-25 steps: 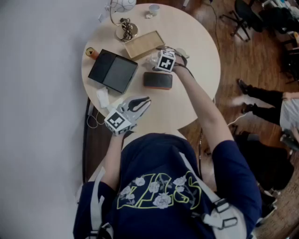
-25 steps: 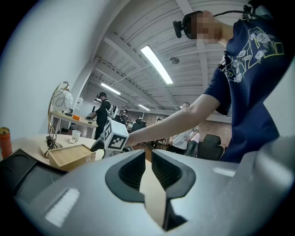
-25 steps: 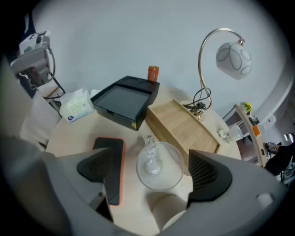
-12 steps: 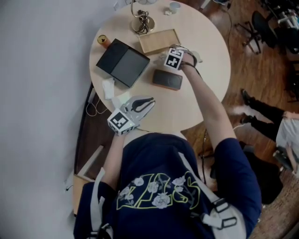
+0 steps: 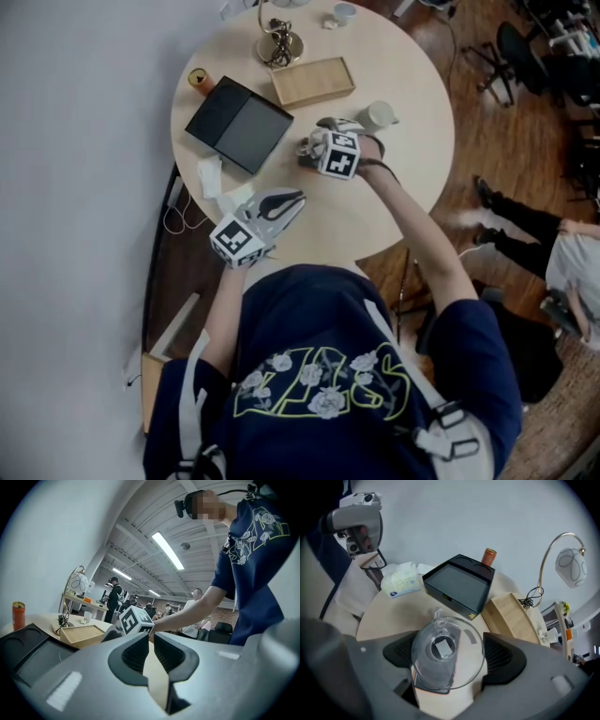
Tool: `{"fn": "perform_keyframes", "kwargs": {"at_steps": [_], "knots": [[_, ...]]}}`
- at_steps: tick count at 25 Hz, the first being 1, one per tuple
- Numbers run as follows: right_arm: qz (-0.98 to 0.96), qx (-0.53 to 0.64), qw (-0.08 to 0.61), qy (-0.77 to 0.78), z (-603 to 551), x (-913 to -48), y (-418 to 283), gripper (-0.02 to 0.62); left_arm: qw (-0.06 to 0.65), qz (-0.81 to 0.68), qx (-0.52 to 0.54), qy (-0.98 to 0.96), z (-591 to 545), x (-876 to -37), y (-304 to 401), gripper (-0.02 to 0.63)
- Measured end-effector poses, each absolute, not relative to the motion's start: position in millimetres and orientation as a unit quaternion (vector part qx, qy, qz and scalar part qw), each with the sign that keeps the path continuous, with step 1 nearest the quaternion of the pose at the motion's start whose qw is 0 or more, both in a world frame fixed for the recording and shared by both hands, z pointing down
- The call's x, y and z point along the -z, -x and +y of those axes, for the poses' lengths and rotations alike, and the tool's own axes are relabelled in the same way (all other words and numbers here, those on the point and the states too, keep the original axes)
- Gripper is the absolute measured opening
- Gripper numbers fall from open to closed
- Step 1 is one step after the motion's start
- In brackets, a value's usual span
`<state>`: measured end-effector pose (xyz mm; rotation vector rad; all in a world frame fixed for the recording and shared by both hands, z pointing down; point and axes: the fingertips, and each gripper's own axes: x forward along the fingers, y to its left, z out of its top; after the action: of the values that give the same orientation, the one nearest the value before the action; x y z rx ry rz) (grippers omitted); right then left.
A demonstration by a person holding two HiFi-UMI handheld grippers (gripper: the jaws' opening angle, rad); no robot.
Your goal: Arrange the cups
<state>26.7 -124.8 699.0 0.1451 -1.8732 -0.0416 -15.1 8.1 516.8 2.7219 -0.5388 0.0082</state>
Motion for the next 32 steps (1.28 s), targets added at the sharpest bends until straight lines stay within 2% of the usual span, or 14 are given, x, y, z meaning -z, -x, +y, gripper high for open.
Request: {"fn": "perform_keyframes", "kwargs": {"at_steps": [7,15,17,18,20,25,27,28,29,30,31,32], "knots": [[-0.781,0.060,0.620,-0.048,-103,-718,-12,0.408,0.181,-0.181,-0.002,-0.967,14,-512,11,0.015],[-0.796,0.088,0.595,-0.067,-110,-723,-10,0.411,0.182,-0.183,-0.002,-0.966,20,-514,12,0.015],[-0.805,0.078,0.584,-0.064,-107,-722,-10,0.467,0.181,-0.183,-0.001,-0.966,20,-512,12,0.015],[-0.814,0.066,0.573,-0.066,-106,-719,-11,0.493,0.180,-0.183,0.000,-0.966,20,-511,12,0.015],[-0.843,0.033,0.531,-0.078,-103,-703,-12,0.503,0.180,-0.185,0.002,-0.966,19,-511,13,0.015],[-0.932,-0.046,0.339,-0.118,-83,-616,-21,0.489,0.175,-0.191,0.021,-0.966,9,-504,22,0.015],[-0.956,-0.059,0.255,-0.135,-70,-581,-33,0.405,0.171,-0.191,0.014,-0.967,5,-502,22,0.014],[-0.964,-0.061,0.215,-0.146,-64,-565,-41,0.329,0.168,-0.189,0.009,-0.968,2,-502,22,0.014],[-0.969,-0.062,0.180,-0.160,-59,-550,-49,0.214,0.164,-0.186,0.005,-0.969,0,-502,21,0.014],[-0.971,-0.063,0.149,-0.175,-54,-537,-59,0.047,0.161,-0.184,0.004,-0.970,-2,-500,20,0.012],[-0.972,-0.066,0.123,-0.191,-49,-526,-68,0.009,0.159,-0.181,0.005,-0.970,-5,-498,18,0.013],[-0.971,-0.069,0.101,-0.207,-44,-516,-78,0.009,0.158,-0.180,0.007,-0.971,-7,-495,17,0.012]]}}
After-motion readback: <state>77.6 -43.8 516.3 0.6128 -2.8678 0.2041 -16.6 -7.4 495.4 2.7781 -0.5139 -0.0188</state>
